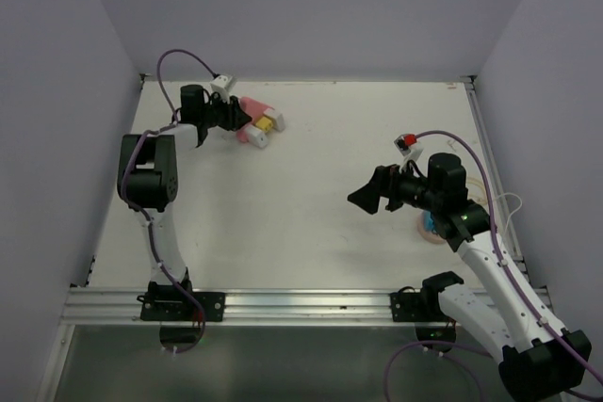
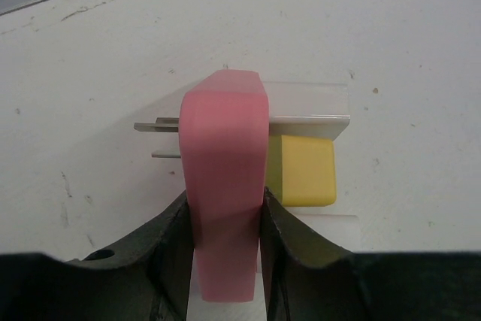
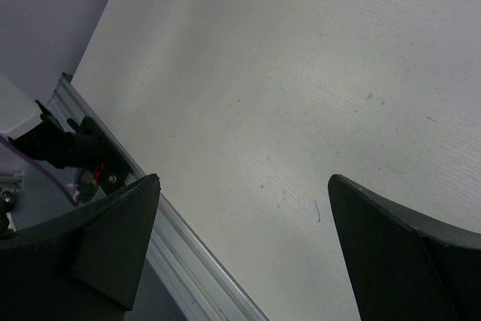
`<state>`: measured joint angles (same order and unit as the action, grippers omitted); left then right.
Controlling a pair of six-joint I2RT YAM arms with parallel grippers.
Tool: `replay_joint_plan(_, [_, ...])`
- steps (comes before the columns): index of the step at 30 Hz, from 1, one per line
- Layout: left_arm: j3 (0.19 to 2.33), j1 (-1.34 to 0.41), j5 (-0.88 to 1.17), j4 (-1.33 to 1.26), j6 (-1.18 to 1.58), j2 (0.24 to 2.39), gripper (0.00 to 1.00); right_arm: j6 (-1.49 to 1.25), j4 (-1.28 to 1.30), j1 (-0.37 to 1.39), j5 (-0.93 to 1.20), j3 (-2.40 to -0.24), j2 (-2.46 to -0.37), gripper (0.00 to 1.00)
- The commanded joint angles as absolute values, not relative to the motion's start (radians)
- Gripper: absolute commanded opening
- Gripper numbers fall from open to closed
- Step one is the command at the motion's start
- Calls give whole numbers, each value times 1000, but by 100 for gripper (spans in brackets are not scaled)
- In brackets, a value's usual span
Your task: Pull the plug off the socket
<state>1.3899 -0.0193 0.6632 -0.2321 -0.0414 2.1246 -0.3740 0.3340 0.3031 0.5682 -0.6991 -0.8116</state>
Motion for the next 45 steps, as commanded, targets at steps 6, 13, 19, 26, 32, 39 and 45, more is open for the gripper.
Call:
replay_joint_plan(6, [1111, -46, 674, -509, 357, 1913, 0, -434, 290, 313, 566, -762, -876, 99])
replay_joint_plan(13, [934, -190, 517, -448, 403, 1712, 0, -453, 258, 388, 505, -813, -988, 99])
replay_joint_plan(19, [746, -242, 502, -477, 560, 1569, 0, -370, 252, 546, 425, -870, -1097, 99])
replay_joint_plan(26, [618, -265, 508, -390, 620, 1410, 0, -259, 146, 757, 288, -884, -1231, 99])
replay_joint_plan(32, [552, -267, 500, -364, 632, 1328, 0, -258, 6, 825, 282, -862, -1337, 84])
replay_joint_plan(39, [549, -267, 523, -314, 660, 1315, 0, -232, -118, 828, 267, -874, -1446, 74])
replay_joint_plan(45, [558, -267, 522, -276, 670, 1309, 0, -212, -158, 827, 253, -870, -1494, 80])
